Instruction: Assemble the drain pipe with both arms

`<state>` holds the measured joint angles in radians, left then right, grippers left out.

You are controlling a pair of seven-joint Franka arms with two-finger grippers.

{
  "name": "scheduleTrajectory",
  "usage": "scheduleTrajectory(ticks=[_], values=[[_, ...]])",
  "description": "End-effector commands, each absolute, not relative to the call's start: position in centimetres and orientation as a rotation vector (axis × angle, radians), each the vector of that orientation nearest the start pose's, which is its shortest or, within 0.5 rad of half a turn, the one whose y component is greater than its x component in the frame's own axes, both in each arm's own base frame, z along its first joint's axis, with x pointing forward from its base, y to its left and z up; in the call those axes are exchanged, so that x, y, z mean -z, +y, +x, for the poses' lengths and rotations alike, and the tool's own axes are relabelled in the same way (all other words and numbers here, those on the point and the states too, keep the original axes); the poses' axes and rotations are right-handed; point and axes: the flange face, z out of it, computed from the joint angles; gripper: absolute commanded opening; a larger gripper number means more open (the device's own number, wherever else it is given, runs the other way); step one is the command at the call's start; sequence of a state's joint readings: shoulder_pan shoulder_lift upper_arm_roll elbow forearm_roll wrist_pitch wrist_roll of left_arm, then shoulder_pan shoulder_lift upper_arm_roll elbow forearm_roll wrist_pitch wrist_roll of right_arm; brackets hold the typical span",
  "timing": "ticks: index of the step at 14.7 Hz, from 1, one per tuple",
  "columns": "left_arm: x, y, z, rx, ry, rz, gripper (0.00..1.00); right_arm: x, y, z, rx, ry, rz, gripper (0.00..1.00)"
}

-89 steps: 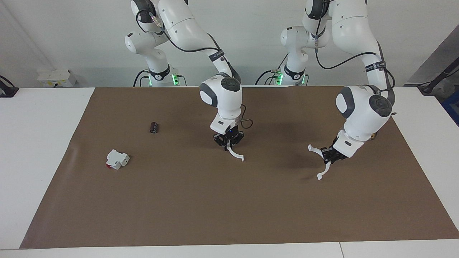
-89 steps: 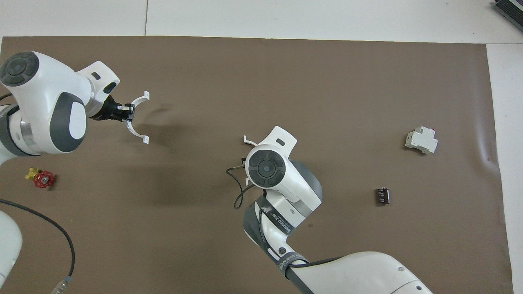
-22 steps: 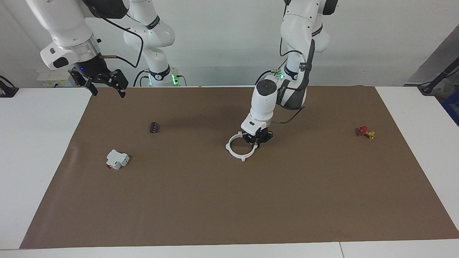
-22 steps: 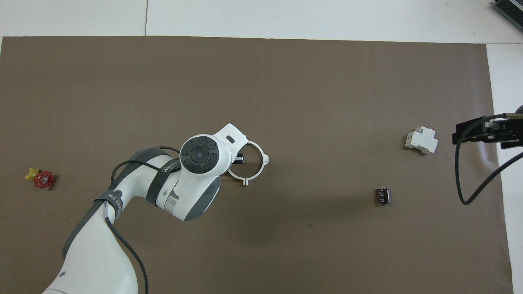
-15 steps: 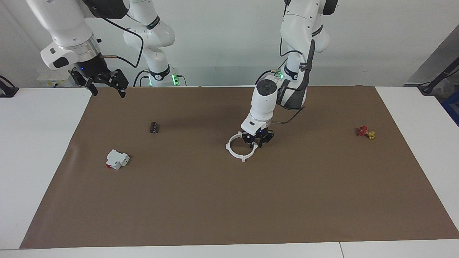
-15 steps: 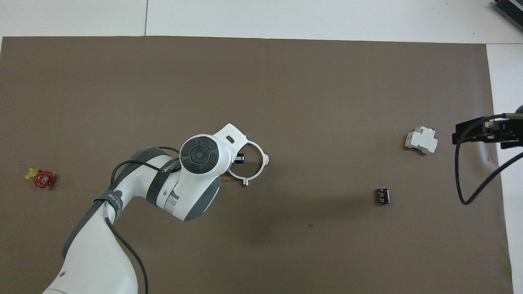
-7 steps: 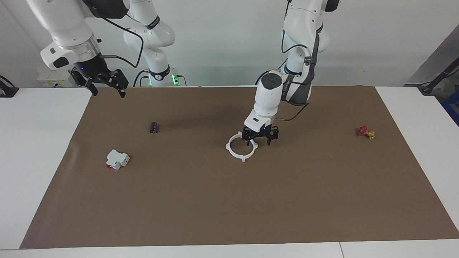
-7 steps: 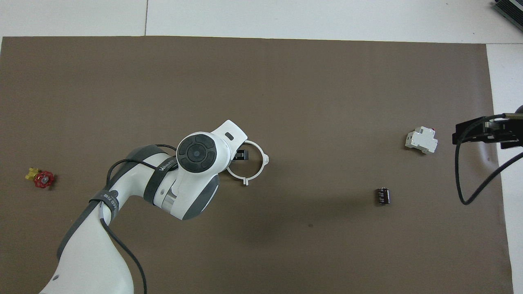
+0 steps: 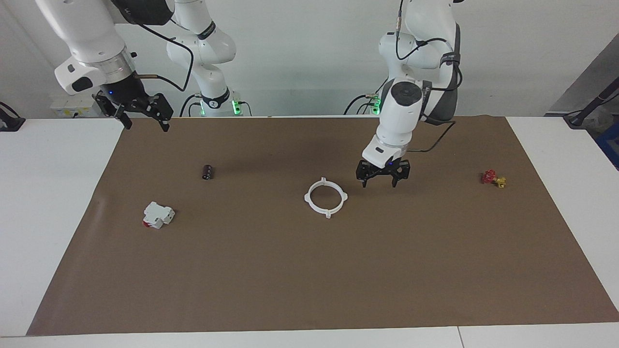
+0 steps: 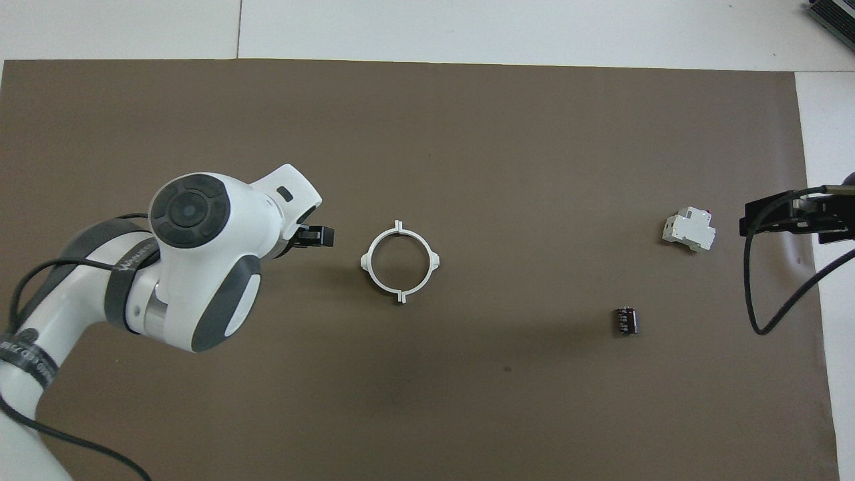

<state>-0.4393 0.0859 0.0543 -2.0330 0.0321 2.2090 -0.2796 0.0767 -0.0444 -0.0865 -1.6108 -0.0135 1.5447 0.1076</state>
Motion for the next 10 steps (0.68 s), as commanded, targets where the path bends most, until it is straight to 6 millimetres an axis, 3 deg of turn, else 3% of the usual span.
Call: scheduleTrajectory(ticks=[1,5,6,10], values=[[-44.2,-15.8,54.0,0.167,0.281,-3.109,1.00,-62.9,-0.8,53.4,-0.007,0.157,-3.144,1.00],[-48.5,-8.8,55.9,0.200,0.338,-3.112,1.00,-62.9,-0.8,53.4,-0.007,0.157,-3.144,1.00],[-50.5,-7.0,56.3,0.176,0.359,-3.123,1.00,-62.9,-0.8,53.4,-0.007,0.157,-3.144,1.00],[-56.2,-2.8,56.7,0.117,0.315,-3.187,1.00,-62.9,-0.9,53.4,-0.007,0.159,-3.143,1.00]])
